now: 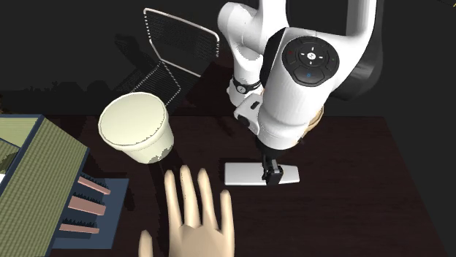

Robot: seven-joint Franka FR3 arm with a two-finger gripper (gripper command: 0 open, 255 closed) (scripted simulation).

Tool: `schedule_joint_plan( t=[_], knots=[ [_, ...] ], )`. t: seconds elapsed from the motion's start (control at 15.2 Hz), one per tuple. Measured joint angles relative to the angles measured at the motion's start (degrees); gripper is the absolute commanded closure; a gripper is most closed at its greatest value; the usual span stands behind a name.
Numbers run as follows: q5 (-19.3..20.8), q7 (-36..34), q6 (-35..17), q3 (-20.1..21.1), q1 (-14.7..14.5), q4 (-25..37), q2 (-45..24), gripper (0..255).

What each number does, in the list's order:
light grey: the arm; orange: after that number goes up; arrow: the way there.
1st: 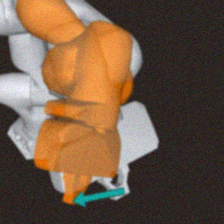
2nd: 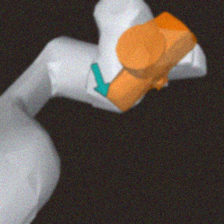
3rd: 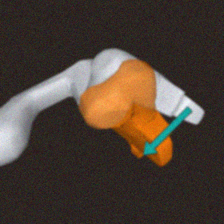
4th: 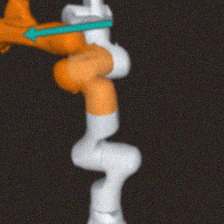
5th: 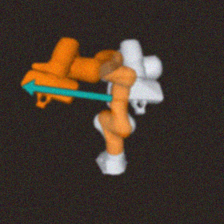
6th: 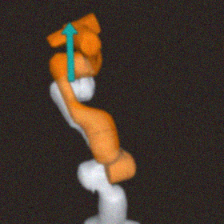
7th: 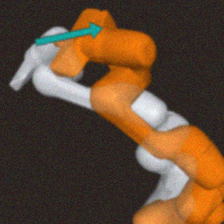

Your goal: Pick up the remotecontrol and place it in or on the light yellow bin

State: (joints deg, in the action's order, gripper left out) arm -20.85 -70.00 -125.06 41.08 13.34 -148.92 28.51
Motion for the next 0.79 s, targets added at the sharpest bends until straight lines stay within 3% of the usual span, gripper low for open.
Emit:
schedule_joint_plan(
  t=[0.2, 0.79],
  knots=[
    [-0.17, -6.14, -3.59, 3.34, 2.35, 0.7, -4.03, 0],
    [1.36, -8.9, -11.19, 7.14, 4.57, -1.28, -9.86, 0]
  ],
)
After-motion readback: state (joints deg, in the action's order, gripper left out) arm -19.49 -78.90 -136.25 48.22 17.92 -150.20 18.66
